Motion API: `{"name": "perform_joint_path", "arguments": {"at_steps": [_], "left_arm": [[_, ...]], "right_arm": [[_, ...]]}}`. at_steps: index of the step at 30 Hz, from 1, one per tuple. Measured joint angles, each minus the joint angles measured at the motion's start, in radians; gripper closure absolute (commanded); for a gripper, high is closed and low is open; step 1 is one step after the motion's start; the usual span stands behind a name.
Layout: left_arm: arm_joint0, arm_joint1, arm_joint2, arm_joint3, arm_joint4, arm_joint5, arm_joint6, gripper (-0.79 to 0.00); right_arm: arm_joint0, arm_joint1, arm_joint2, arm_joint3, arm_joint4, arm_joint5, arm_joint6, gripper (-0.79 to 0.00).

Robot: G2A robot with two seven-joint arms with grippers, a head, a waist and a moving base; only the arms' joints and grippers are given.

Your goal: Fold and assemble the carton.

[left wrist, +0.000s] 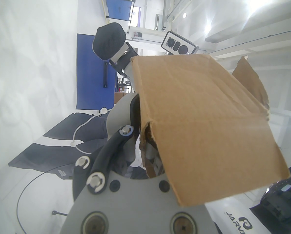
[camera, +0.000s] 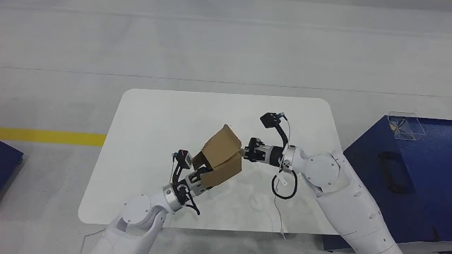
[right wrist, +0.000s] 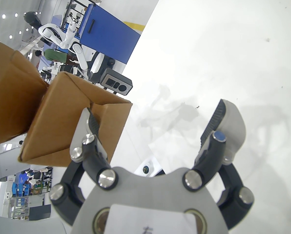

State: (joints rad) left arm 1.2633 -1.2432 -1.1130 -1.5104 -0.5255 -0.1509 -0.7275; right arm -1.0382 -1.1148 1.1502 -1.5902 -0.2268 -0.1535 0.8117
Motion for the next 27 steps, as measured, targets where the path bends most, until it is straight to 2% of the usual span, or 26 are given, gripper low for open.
{"name": "perform_joint_path", "arguments": {"at_steps": [8, 17, 27], "left_arm": [[0.0, 0.0, 0.0, 0.0, 0.0, 0.0, 0.0, 0.0], [0.0, 0.0, 0.0, 0.0, 0.0, 0.0, 0.0, 0.0], [0.0, 0.0, 0.0, 0.0, 0.0, 0.0, 0.0, 0.0]], "right_arm": [[-0.034, 0.012, 0.054, 0.008, -0.002, 0.005, -0.004, -0.785], [-0.036, 0.006, 0.012, 0.013, 0.014, -0.006, 0.008, -0.785], [-0.049, 0.008, 0.021, 0.007, 0.035, -0.025, 0.001, -0.785]]}}
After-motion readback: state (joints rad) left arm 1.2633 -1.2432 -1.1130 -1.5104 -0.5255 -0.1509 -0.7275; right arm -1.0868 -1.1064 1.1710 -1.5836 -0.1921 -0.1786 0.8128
